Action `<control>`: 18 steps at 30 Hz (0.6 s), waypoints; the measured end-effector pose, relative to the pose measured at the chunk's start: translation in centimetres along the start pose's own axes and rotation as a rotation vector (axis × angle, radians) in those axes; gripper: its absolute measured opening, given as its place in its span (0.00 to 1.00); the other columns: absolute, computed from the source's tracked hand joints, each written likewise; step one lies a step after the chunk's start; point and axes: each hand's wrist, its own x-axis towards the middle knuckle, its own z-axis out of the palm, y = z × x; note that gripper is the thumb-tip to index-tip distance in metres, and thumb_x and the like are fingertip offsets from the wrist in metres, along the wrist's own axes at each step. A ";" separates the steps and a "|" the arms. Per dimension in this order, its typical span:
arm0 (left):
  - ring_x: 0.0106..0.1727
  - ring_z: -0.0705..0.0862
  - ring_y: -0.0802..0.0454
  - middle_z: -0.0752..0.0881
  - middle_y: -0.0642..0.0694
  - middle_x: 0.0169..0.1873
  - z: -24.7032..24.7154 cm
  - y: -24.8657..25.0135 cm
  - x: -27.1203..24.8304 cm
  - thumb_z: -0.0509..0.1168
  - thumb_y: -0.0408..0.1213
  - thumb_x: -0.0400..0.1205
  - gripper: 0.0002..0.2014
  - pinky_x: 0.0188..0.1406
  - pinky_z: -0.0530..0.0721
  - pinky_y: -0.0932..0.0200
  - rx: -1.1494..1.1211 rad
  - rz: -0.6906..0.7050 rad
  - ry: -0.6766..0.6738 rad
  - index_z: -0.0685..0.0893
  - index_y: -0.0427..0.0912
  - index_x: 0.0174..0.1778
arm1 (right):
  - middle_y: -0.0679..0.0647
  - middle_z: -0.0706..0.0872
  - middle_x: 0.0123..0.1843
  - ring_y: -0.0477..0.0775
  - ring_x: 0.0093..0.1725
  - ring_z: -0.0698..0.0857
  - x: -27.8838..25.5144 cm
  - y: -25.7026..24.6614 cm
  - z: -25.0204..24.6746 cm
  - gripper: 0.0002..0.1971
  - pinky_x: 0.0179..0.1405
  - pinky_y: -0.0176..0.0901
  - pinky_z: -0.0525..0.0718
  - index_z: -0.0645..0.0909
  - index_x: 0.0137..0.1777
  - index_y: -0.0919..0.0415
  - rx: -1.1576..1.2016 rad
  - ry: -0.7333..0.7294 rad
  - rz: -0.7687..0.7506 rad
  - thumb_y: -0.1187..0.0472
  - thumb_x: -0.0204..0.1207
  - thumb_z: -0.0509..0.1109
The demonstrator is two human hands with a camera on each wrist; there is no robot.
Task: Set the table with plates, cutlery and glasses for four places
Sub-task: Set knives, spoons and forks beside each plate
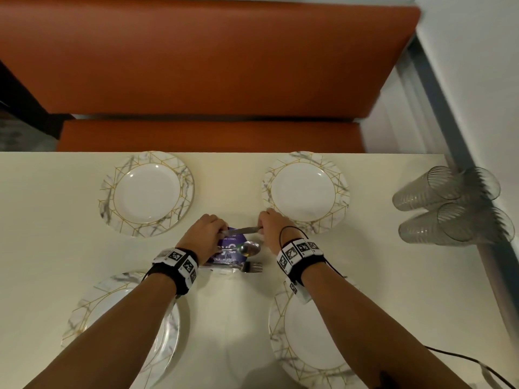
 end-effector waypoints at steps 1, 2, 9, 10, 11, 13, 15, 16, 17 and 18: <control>0.55 0.80 0.47 0.86 0.46 0.50 -0.4 -0.1 -0.2 0.69 0.29 0.82 0.08 0.57 0.79 0.54 -0.032 -0.014 0.019 0.88 0.41 0.55 | 0.53 0.80 0.58 0.58 0.49 0.85 -0.1 -0.1 -0.2 0.04 0.52 0.53 0.85 0.79 0.57 0.57 0.008 0.059 -0.023 0.62 0.84 0.67; 0.54 0.80 0.47 0.86 0.47 0.49 -0.9 -0.1 -0.4 0.68 0.30 0.84 0.06 0.57 0.79 0.53 -0.071 -0.023 0.052 0.89 0.41 0.54 | 0.51 0.79 0.57 0.57 0.46 0.84 -0.4 -0.2 -0.3 0.04 0.48 0.50 0.84 0.79 0.56 0.57 0.036 0.132 -0.043 0.61 0.84 0.68; 0.36 0.83 0.58 0.88 0.52 0.36 -3.7 0.6 -3.5 0.72 0.34 0.84 0.03 0.40 0.79 0.66 -0.520 -0.298 0.315 0.89 0.41 0.51 | 0.48 0.83 0.57 0.46 0.49 0.83 -1.7 -4.6 -1.9 0.14 0.47 0.39 0.81 0.78 0.66 0.53 0.598 0.388 0.075 0.52 0.83 0.70; 0.36 0.84 0.56 0.89 0.51 0.36 -3.9 0.7 -4.0 0.73 0.36 0.84 0.05 0.41 0.81 0.62 -0.612 -0.329 0.318 0.90 0.40 0.53 | 0.47 0.85 0.54 0.46 0.48 0.85 -2.1 -5.6 -1.9 0.15 0.46 0.39 0.83 0.79 0.65 0.53 0.675 0.335 0.090 0.48 0.83 0.69; 0.37 0.87 0.54 0.91 0.50 0.37 -4.0 0.8 -4.7 0.73 0.37 0.84 0.06 0.43 0.85 0.57 -0.700 -0.351 0.318 0.90 0.39 0.54 | 0.47 0.87 0.52 0.48 0.47 0.87 -2.4 -6.7 -1.6 0.15 0.45 0.41 0.85 0.80 0.64 0.51 0.737 0.279 0.089 0.46 0.83 0.69; 0.46 0.92 0.50 0.94 0.48 0.42 -3.9 0.8 -6.3 0.74 0.38 0.84 0.06 0.49 0.89 0.52 -0.814 -0.353 0.319 0.91 0.42 0.54 | 0.48 0.90 0.52 0.51 0.46 0.90 -3.3 -8.6 -0.9 0.11 0.43 0.43 0.88 0.82 0.60 0.49 0.839 0.221 0.062 0.46 0.84 0.69; 0.48 0.93 0.49 0.95 0.49 0.43 -3.8 0.8 -7.7 0.75 0.38 0.83 0.03 0.53 0.90 0.49 -0.874 -0.342 0.320 0.93 0.46 0.51 | 0.51 0.92 0.50 0.49 0.41 0.91 -4.1 -10.3 -0.1 0.08 0.38 0.40 0.88 0.84 0.58 0.54 0.888 0.243 0.034 0.52 0.83 0.71; 0.46 0.93 0.50 0.95 0.50 0.42 -3.7 0.8 -8.6 0.75 0.38 0.82 0.03 0.53 0.90 0.49 -0.886 -0.339 0.318 0.93 0.47 0.50 | 0.51 0.92 0.49 0.49 0.40 0.91 -4.6 -10.9 0.4 0.08 0.37 0.41 0.89 0.85 0.57 0.55 0.882 0.282 0.032 0.54 0.82 0.73; 0.42 0.92 0.52 0.94 0.50 0.39 -3.6 0.8 -9.4 0.76 0.37 0.82 0.03 0.52 0.90 0.48 -0.896 -0.335 0.316 0.94 0.47 0.49 | 0.50 0.92 0.47 0.49 0.40 0.91 -4.9 -11.4 1.0 0.06 0.38 0.44 0.91 0.86 0.54 0.55 0.856 0.319 0.037 0.55 0.80 0.74; 0.38 0.91 0.54 0.94 0.50 0.37 -3.5 0.7 -10.3 0.77 0.37 0.81 0.04 0.51 0.90 0.47 -0.913 -0.328 0.312 0.94 0.46 0.49 | 0.50 0.92 0.45 0.50 0.40 0.92 -5.2 -11.8 1.7 0.04 0.39 0.47 0.92 0.86 0.51 0.53 0.849 0.346 0.037 0.56 0.79 0.75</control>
